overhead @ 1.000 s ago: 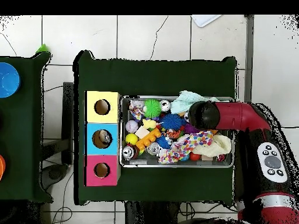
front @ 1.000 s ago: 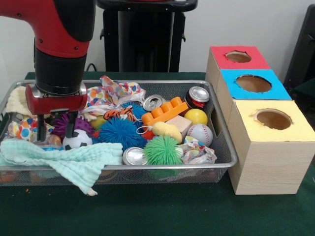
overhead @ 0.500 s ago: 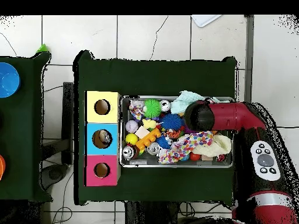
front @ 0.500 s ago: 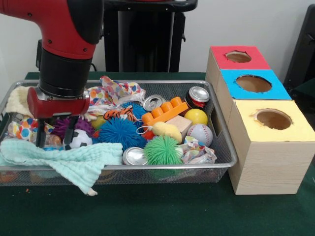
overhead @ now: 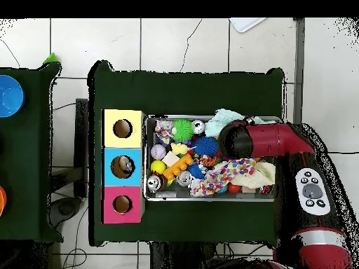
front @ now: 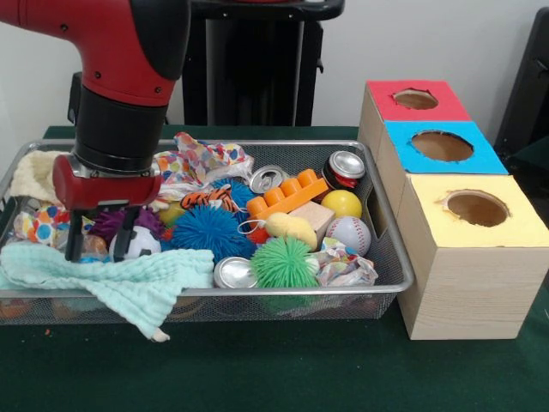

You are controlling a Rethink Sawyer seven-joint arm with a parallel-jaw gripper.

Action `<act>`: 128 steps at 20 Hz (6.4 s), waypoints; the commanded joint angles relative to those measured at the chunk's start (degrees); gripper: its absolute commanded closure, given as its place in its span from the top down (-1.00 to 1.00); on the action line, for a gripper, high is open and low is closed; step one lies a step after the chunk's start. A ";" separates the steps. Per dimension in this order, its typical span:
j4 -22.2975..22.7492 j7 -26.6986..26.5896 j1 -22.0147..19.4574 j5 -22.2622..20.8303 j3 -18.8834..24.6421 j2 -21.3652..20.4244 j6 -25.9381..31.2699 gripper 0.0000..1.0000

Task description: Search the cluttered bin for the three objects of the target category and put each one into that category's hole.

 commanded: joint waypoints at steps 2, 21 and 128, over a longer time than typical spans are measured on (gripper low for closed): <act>1.57 4.59 1.25 -4.08 -2.04 3.73 -3.12 1.00; -1.31 0.65 2.02 -7.27 -4.66 6.36 -3.15 1.00; 10.37 3.76 8.22 15.60 -13.70 -3.93 14.37 1.00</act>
